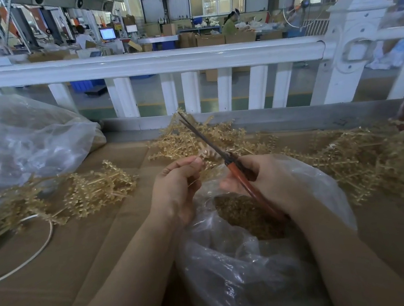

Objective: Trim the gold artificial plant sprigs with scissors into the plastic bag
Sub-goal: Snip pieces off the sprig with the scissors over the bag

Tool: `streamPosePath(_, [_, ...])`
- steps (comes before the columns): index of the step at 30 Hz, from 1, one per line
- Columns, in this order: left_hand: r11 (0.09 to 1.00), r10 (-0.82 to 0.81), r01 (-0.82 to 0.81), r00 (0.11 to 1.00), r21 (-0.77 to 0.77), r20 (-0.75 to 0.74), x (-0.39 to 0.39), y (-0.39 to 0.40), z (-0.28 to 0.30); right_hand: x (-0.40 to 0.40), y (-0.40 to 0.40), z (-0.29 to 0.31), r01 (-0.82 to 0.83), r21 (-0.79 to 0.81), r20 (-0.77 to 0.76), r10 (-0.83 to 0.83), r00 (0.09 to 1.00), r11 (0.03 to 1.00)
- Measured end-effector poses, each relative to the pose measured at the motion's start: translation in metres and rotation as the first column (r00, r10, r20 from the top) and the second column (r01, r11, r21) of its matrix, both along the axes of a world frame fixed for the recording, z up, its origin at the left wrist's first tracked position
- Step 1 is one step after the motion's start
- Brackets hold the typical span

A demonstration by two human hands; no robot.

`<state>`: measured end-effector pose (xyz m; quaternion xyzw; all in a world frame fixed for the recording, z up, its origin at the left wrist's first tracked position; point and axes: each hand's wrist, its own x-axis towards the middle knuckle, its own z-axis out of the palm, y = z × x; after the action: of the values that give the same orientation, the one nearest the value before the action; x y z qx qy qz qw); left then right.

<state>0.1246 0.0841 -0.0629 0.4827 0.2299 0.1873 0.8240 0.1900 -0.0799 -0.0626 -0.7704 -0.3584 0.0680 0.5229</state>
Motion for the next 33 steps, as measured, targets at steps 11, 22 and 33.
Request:
streamPosePath(11, [0.983, -0.183, 0.183, 0.979, 0.014, 0.093, -0.001, -0.004, 0.003, -0.002, 0.003, 0.001, 0.1, 0.084, -0.061, -0.095, 0.994, 0.991])
streamPosePath(22, [0.936, -0.339, 0.335, 0.941, 0.109, 0.02, -0.003, -0.016, 0.005, -0.003, 0.004, 0.002, 0.078, 0.127, -0.112, -0.064, 0.992, 0.989])
streamPosePath(33, [0.924, -0.269, 0.252, 0.963, 0.289, 0.02, 0.0, -0.015, 0.001, 0.004, 0.007, -0.003, 0.131, 0.081, -0.076, -0.125, 0.989, 0.988])
